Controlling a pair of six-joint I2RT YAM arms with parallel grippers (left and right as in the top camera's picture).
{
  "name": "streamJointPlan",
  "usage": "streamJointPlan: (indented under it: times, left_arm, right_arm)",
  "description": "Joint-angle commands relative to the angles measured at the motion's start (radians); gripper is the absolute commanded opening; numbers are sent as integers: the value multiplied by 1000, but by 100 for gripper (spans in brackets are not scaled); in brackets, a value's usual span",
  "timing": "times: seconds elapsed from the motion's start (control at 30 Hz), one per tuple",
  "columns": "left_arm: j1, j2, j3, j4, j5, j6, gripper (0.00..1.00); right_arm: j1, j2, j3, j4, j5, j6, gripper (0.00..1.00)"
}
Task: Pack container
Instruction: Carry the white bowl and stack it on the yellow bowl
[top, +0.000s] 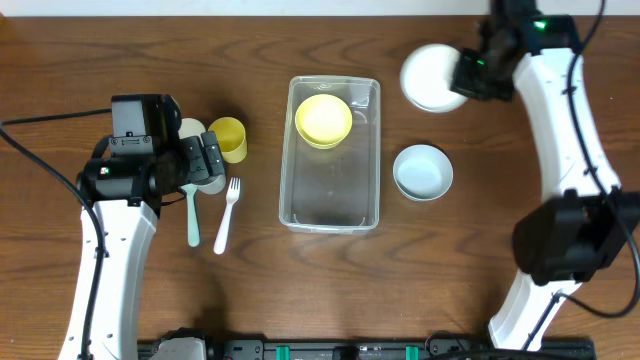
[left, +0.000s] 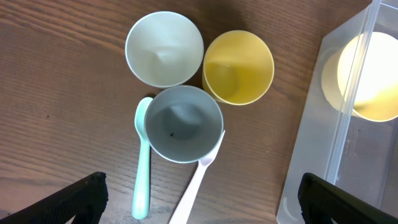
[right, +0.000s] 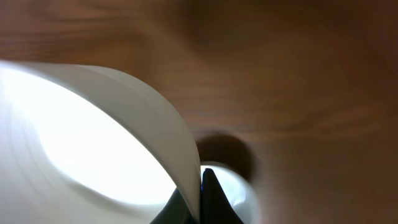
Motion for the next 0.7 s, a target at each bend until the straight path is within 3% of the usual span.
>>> streamJointPlan:
  times: [0.0,0.23,0.57,0.67]
  left_arm:
    - [4,2,13,-3,-12,9,98]
    - [4,2,13,-3,-12,9,98]
    - [4,2,13,-3,-12,9,98]
    - [4,2,13,-3,-12,9,98]
  right_arm:
    - [132,-51,54,8,-26,-25,1]
    - [299,74,48,80,53,67,1]
    - [296,299,48,269,-41,137,2]
    - [291,317,48,279,-45,137,8]
